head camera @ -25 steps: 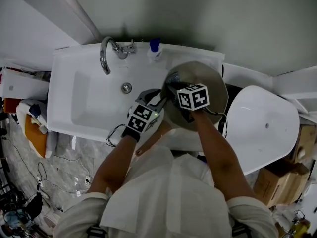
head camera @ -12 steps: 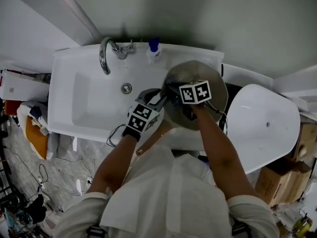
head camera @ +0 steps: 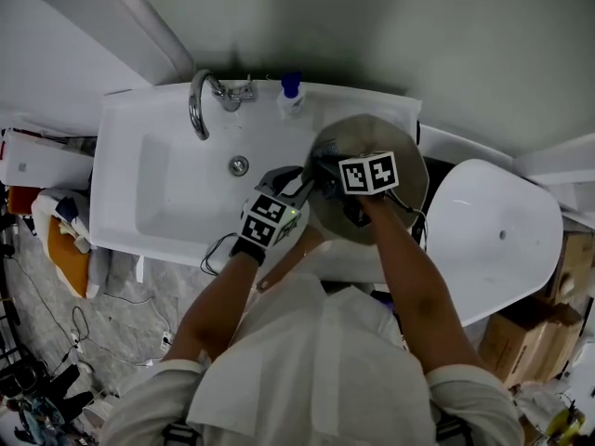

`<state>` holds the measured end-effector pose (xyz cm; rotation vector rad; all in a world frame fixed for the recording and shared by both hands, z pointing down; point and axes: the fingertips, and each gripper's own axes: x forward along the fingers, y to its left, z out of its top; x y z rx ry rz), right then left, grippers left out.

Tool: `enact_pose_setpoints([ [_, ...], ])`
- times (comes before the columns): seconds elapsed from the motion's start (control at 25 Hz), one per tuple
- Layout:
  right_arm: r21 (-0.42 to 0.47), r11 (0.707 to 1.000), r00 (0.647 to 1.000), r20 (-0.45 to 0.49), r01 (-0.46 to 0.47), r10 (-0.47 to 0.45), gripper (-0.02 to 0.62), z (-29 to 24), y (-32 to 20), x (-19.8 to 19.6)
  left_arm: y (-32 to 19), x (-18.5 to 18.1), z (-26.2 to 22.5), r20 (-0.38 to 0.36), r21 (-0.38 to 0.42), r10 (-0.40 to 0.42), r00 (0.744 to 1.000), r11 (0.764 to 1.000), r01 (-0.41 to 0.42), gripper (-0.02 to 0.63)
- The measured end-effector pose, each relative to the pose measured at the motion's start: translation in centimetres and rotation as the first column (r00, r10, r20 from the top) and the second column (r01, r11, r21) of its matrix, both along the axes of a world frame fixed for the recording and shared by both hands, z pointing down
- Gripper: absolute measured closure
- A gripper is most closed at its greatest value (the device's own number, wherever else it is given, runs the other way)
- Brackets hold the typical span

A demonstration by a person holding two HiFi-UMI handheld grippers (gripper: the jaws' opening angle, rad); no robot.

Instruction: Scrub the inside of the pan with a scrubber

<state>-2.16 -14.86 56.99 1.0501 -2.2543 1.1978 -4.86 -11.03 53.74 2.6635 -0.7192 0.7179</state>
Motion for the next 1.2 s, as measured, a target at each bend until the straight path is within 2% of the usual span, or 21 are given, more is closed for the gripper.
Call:
enact_pose_setpoints([
  [0.32, -0.107, 0.978, 0.981, 0.089, 0.181, -0.172, 0.546, 0.0, 5.6, -2.3, -0.2, 0.0, 0.2, 0.026, 0.014, -0.038, 0.999, 0.999, 0.037, 0.485],
  [0.4, -0.163, 0.956, 0.968, 0.109, 0.242, -0.227, 0.545, 0.0, 7.2, -2.3, -0.2, 0.0, 0.1, 0.032, 0.018, -0.048, 0.998, 0.999, 0.047, 0.486],
  [0.56, -0.282, 0.877, 0.921, 0.107, 0.389, -0.374, 0.545, 0.6, 10.9, -1.6, -0.4, 0.2, -0.2, 0.047, 0.020, -0.069, 0.997, 0.997, 0.068, 0.495],
  [0.64, -0.296, 0.862, 0.910, 0.102, 0.412, -0.401, 0.545, 0.8, 11.5, -1.4, -0.6, 0.3, -0.2, 0.054, 0.027, -0.082, 0.995, 0.996, 0.081, 0.502],
  [0.72, -0.281, 0.875, 0.918, 0.093, 0.395, -0.385, 0.544, 0.8, 11.0, -1.5, -0.8, 0.4, -0.2, 0.058, 0.030, -0.094, 0.994, 0.995, 0.092, 0.506],
  [0.84, -0.224, 0.918, 0.945, 0.065, 0.327, -0.320, 0.543, 0.6, 9.0, -1.8, -0.9, 0.6, -0.2, 0.062, 0.033, -0.103, 0.993, 0.994, 0.101, 0.511],
  [0.92, -0.194, 0.937, 0.957, 0.049, 0.291, -0.287, 0.543, 0.5, 7.9, -1.8, -1.0, 0.7, -0.2, 0.067, 0.036, -0.100, 0.993, 0.995, 0.097, 0.511],
  [1.04, -0.181, 0.943, 0.960, 0.048, 0.280, -0.276, 0.543, 0.4, 7.6, -1.8, -0.9, 0.6, -0.2, 0.073, 0.034, -0.066, 0.995, 0.997, 0.064, 0.496],
  [1.2, -0.183, 0.932, 0.950, 0.056, 0.313, -0.308, 0.543, 0.2, 8.1, -1.7, 0.4, -0.5, -1.5, 0.023, -0.039, 0.004, 1.000, 0.999, -0.003, 0.408],
])
